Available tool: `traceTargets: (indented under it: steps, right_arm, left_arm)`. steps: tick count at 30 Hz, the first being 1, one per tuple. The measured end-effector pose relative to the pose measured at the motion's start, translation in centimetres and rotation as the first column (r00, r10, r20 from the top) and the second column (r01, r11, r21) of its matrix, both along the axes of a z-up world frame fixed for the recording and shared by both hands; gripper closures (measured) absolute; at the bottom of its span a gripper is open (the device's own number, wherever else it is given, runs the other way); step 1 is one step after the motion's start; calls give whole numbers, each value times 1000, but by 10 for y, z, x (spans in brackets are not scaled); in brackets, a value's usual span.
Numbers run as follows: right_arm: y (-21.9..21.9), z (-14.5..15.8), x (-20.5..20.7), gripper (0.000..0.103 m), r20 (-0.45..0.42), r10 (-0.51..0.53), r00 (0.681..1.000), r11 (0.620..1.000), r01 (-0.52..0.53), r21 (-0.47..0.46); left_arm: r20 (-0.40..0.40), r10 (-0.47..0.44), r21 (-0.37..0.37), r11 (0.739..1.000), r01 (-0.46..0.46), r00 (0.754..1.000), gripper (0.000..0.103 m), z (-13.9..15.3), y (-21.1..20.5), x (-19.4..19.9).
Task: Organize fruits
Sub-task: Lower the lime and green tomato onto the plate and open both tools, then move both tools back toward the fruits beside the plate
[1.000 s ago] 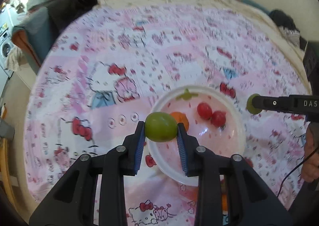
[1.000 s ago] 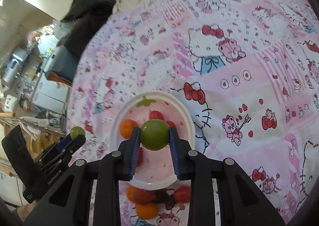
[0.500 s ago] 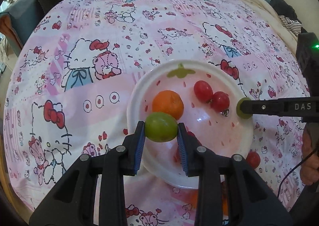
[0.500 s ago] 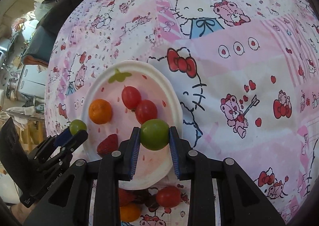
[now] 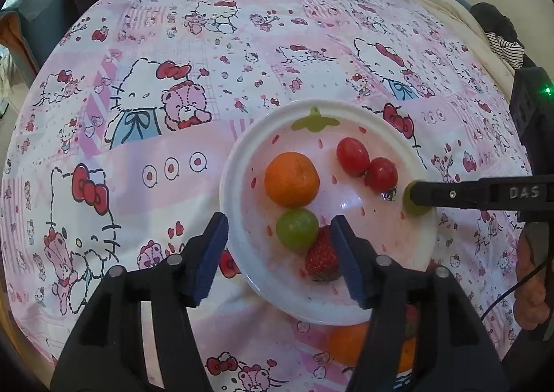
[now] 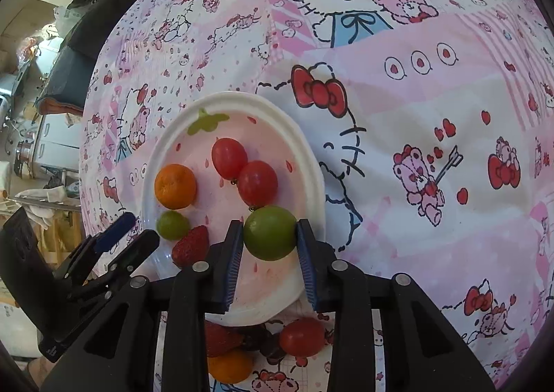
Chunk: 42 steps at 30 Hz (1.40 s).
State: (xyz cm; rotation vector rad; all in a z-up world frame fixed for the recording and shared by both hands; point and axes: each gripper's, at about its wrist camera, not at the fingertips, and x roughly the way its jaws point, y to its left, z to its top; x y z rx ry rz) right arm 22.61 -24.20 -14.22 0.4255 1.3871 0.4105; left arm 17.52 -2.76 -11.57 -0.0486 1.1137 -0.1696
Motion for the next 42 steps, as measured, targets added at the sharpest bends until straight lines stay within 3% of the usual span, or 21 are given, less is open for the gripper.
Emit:
traceTargets:
  steps: [2,4,12,19,30,38,42]
  right_arm:
    - [0,5,0,36,15,-7,1000,999,7,42]
    - [-1,13,-1,29,48,-15,999,999,13,43]
    - [-7,34,-2,29,114,-28,993,999,22,48]
    - [-14,47,-10,29,141,-46,989,998,40,44]
    - [-16,60,-53,29,149,-38,988,999,37,11]
    - [13,46,-101,29,119,47,992,998,-41,-50]
    - [41,35,-119,29,104,151,983,983,-138,-121]
  left_arm:
    - [1,3,-5,1000,-3,1000,43,1,1,0]
    - [6,13,-14,1000,-13,1000,37,4,3,-1]
    - [57,31,15,999,-32,998,33,16,6,-4]
    - [55,60,4,998,-60,997,34,25,12,-20]
    - [90,92,-5,996,-92,992,33,53,19,-50]
    - [77,147,1,989,-147,986,33,58,34,-82]
    - [70,186,-9,983,-186,980,33,61,44,-96]
